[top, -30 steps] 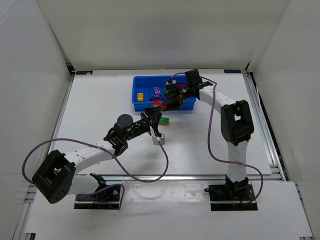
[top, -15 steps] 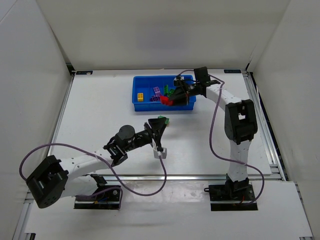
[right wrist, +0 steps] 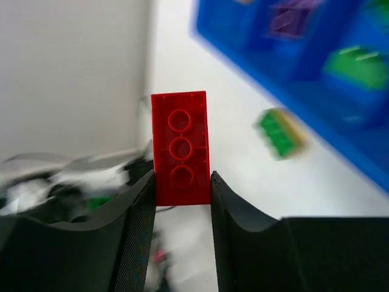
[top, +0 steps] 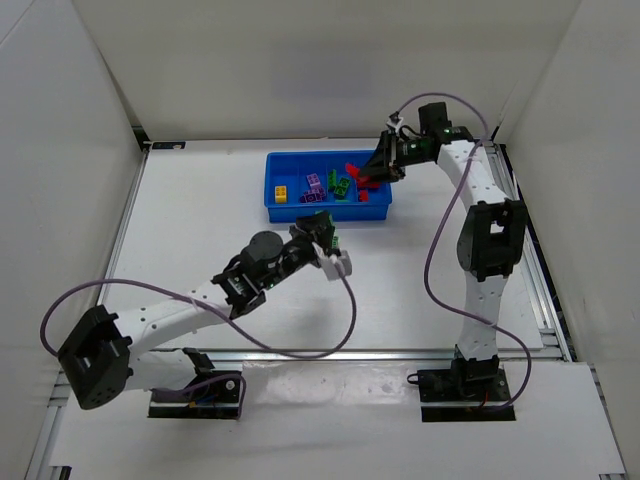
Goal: Sort the legos into containers by color
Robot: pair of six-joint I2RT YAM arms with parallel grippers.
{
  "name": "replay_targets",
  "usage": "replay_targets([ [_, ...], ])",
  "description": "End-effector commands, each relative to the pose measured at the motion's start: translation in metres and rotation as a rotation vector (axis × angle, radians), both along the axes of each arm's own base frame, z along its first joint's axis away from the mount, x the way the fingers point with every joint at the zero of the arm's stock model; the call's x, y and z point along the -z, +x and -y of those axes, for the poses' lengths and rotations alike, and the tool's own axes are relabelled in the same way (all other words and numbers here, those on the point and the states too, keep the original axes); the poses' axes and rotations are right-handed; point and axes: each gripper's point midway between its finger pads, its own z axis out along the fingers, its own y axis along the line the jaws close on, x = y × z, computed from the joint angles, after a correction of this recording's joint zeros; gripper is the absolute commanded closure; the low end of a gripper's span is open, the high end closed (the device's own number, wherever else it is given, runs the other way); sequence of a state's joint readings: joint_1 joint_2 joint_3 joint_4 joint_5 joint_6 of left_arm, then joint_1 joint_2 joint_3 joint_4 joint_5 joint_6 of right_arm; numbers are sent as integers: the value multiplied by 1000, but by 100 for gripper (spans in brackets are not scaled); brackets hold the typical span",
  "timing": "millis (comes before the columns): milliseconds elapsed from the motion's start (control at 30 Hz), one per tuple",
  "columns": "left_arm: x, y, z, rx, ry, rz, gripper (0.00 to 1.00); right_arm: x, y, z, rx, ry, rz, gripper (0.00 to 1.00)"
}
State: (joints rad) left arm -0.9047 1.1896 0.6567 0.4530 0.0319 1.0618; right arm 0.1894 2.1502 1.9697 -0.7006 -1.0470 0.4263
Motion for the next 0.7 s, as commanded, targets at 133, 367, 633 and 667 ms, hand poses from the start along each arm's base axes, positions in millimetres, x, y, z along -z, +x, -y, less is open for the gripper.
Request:
replay_targets([
  [133,-26,36,-7,-208,-237,-379,90,54,24,69,132,-624,215,100],
  [367,-52,71,-3,-268,-357,-542,90,77,36,86,130,-753,263,100],
  [633,-55,90,-5,-279,-419,-669,90,85,55,75,119,-768,309,99],
  [667,-57,95,-6,-284,-426,-680,90,86,56,72,115,-766,312,99],
])
